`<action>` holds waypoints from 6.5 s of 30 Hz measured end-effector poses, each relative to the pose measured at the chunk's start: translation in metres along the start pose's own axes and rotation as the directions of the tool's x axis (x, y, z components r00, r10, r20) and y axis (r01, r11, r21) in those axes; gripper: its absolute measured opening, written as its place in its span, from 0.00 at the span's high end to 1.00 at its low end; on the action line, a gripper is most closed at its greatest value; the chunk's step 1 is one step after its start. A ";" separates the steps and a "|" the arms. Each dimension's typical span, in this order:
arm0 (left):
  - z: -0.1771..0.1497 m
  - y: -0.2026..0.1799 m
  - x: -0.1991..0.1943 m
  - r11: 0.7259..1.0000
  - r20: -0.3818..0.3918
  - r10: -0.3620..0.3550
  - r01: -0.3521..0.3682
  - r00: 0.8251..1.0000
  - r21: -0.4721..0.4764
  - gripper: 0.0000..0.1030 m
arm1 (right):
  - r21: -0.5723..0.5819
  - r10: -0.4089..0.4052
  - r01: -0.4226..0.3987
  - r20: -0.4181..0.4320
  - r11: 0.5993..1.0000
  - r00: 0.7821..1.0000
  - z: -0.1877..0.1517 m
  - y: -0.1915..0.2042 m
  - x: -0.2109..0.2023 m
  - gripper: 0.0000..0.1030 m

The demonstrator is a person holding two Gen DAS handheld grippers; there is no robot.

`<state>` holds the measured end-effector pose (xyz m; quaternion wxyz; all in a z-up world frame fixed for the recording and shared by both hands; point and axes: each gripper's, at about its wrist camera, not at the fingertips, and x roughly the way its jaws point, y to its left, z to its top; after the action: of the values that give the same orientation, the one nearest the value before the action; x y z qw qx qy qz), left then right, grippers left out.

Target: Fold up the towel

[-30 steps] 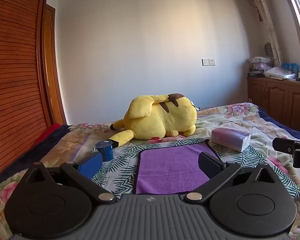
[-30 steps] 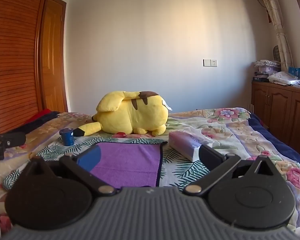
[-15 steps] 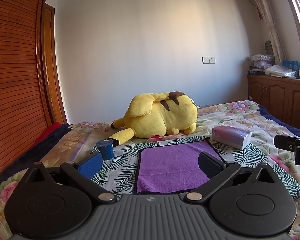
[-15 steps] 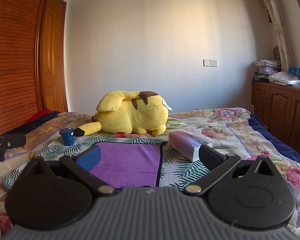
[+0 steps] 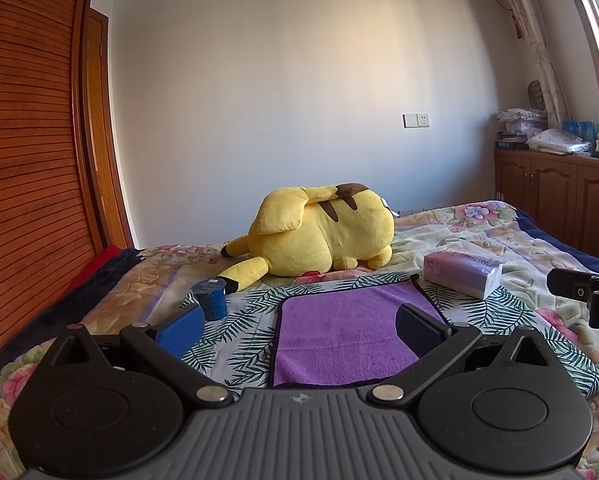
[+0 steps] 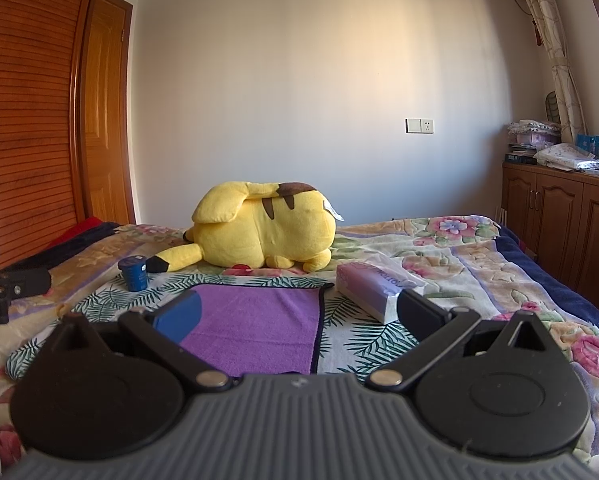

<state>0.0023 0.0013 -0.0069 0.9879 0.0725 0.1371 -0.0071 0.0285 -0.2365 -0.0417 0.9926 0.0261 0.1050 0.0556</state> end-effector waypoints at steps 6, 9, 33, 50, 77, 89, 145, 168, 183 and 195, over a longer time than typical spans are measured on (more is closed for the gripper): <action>0.000 0.000 0.000 1.000 0.000 0.000 0.000 1.000 0.000 0.00 | -0.001 0.001 -0.001 0.000 1.000 1.000 -0.001 -0.001 0.000 0.00; 0.000 0.000 0.000 1.000 -0.001 0.000 0.000 1.000 0.000 0.00 | 0.000 0.001 -0.001 0.000 1.000 1.000 0.000 -0.001 0.000 0.00; 0.000 0.000 0.000 1.000 -0.002 0.000 0.000 1.000 0.001 0.00 | -0.001 0.001 -0.001 -0.001 1.000 1.000 -0.001 -0.001 -0.001 0.00; -0.002 -0.002 0.004 1.000 -0.058 -0.013 0.014 0.998 0.014 0.00 | -0.003 0.004 -0.004 -0.021 1.000 1.000 -0.002 -0.001 0.005 0.00; -0.019 0.000 0.038 0.998 -0.234 -0.031 0.045 0.972 0.053 0.00 | -0.034 0.047 -0.054 -0.176 0.998 0.983 -0.013 0.008 0.040 0.00; -0.019 0.008 0.063 0.997 -0.253 0.001 0.019 0.968 0.079 0.00 | -0.051 0.063 -0.076 -0.222 0.996 0.973 -0.017 0.011 0.067 0.00; -0.060 0.041 0.187 0.988 -0.485 -0.117 0.152 0.867 0.033 0.26 | -0.003 0.136 -0.154 -0.455 0.988 0.880 -0.054 0.005 0.150 0.16; -0.077 0.042 0.200 0.980 -0.530 -0.165 0.199 0.832 0.007 0.66 | 0.024 0.142 -0.151 -0.513 0.988 0.847 -0.062 -0.004 0.164 0.41; -0.070 0.039 0.193 0.977 -0.506 -0.184 0.213 0.842 0.000 0.92 | 0.019 0.148 -0.163 -0.530 0.987 0.835 -0.064 -0.004 0.166 0.81; -0.046 0.038 0.176 0.972 -0.431 -0.215 0.237 0.876 -0.002 0.94 | 0.027 0.165 -0.175 -0.494 0.984 0.854 -0.056 -0.010 0.164 0.95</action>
<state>0.1603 0.0463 -0.0937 0.9237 0.0809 0.3581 -0.1096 0.1773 -0.2249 -0.1309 0.9241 0.0108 0.3520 0.1487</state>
